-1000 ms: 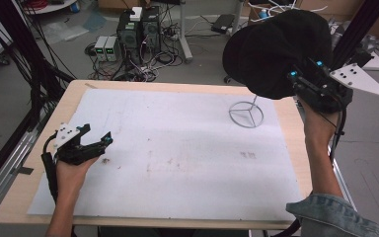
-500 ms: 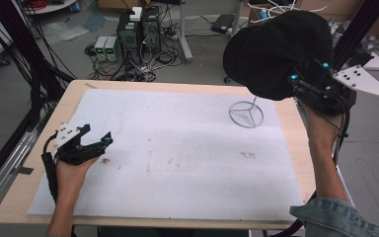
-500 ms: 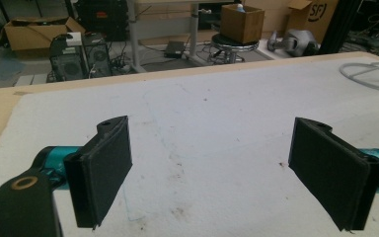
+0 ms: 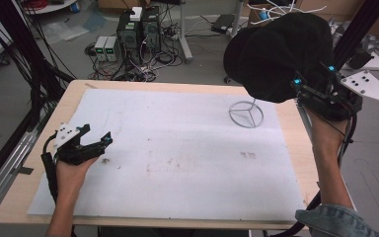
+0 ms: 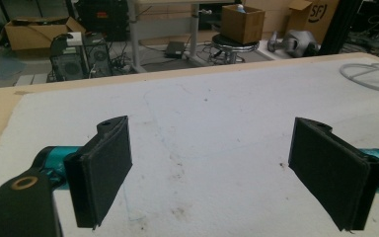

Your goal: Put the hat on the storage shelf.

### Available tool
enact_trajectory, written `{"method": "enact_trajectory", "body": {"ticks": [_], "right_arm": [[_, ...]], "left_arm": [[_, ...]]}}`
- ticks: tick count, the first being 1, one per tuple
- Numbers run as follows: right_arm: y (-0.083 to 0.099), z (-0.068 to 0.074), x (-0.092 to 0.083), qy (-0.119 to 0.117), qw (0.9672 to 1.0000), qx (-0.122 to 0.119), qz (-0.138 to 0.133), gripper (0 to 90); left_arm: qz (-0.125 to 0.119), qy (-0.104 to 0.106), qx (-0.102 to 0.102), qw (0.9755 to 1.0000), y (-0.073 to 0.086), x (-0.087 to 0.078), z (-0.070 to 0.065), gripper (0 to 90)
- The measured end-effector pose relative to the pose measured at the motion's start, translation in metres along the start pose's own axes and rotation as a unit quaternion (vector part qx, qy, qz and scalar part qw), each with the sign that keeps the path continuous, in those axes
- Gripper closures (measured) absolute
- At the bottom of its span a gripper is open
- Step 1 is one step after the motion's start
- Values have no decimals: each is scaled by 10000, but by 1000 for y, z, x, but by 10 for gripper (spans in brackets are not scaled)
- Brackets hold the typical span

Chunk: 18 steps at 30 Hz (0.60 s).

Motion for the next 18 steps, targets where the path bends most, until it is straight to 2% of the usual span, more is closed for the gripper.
{"method": "enact_trajectory", "body": {"ticks": [3,11,15,18], "right_arm": [[0,1,-3,9,10000,-49,-26,313],[6,6,-9,-6,10000,57,-67,241],[11,11,-14,-61,9998,141,-91,214],[14,16,-17,-108,9998,99,-112,186]], "left_arm": [[-5,12,-6,10000,0,0,-1,167],[-12,-2,-8,10000,0,0,0,167],[-13,2,-12,10000,0,0,0,167],[2,5,-12,10000,0,0,0,167]]}}
Point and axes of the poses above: each handheld gripper's, and its own axes: x roughly forward along the jaws, y roughly out of its underside, z roughly to its left, the point moved 1 cm from there along x, roughly forward along the jaws
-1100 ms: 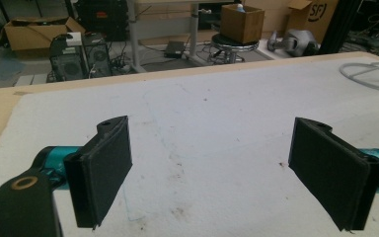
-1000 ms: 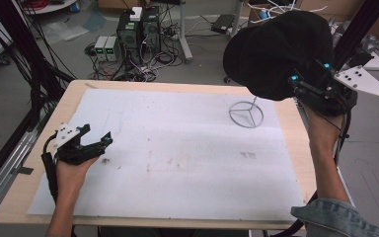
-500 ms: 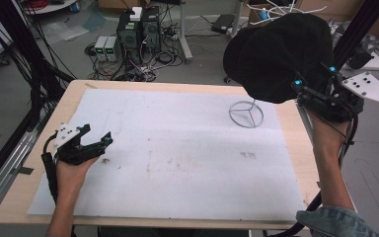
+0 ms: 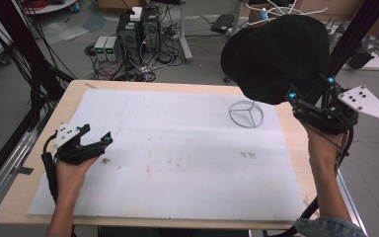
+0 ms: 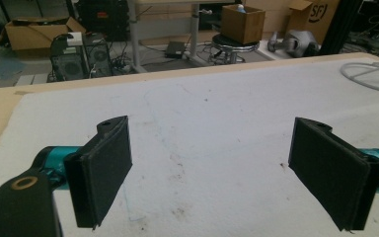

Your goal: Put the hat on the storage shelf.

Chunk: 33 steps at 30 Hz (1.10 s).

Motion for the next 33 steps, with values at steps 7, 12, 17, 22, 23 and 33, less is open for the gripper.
{"method": "enact_trajectory", "body": {"ticks": [7,12,17,22,23,33], "right_arm": [[11,20,-8,-170,9998,-37,-13,123],[22,35,-10,-418,9991,-64,18,122],[37,49,-9,-614,9980,-66,108,119],[52,58,-10,-740,9971,17,196,118],[55,61,-10,-760,9968,52,225,119],[82,72,-10,-887,9951,143,409,117]], "left_arm": [[-6,5,8,10000,0,1,-1,167],[3,2,18,10000,0,2,-1,167],[-12,5,33,10000,0,3,-2,167],[8,18,62,10000,0,2,-3,167],[18,25,52,10000,0,2,-3,167],[16,41,62,10000,1,2,-5,167]]}}
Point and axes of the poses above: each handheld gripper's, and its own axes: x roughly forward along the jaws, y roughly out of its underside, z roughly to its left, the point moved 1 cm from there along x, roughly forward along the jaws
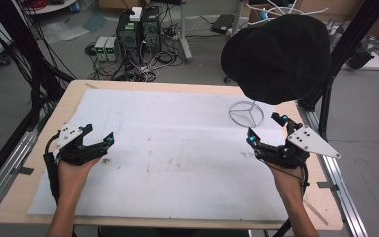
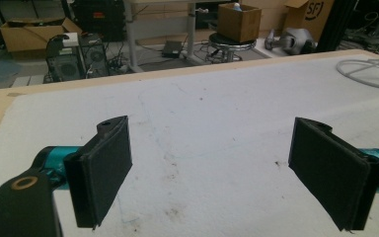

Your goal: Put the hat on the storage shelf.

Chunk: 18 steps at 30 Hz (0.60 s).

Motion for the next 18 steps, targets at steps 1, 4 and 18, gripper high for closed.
{"method": "enact_trajectory", "body": {"ticks": [1,4,18], "right_arm": [[3,0,0,-4,10000,-10,11,116],[10,1,2,-27,9999,3,161,103],[37,5,14,-133,9978,197,612,104]], "left_arm": [[1,-4,1,10000,0,0,0,167],[3,-3,0,10000,0,0,0,167],[-15,7,-8,10000,0,-1,1,167]]}}
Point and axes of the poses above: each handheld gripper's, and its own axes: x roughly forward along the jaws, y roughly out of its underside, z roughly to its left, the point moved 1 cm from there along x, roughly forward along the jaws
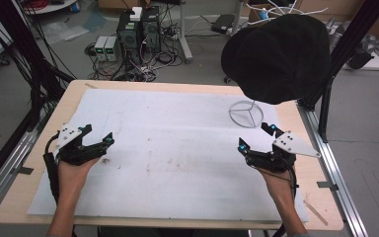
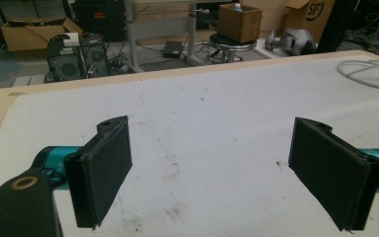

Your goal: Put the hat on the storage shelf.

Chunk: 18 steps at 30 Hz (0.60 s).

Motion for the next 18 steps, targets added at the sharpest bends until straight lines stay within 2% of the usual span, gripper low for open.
{"method": "enact_trajectory", "body": {"ticks": [4,7,18], "right_arm": [[11,0,4,-80,9999,11,64,103],[19,0,7,-57,9999,-63,121,103],[42,-9,10,135,9993,43,357,103]], "left_arm": [[17,3,3,10000,0,1,-1,167],[8,5,2,10000,0,1,-1,167],[6,9,-2,10000,0,1,-1,167]]}}
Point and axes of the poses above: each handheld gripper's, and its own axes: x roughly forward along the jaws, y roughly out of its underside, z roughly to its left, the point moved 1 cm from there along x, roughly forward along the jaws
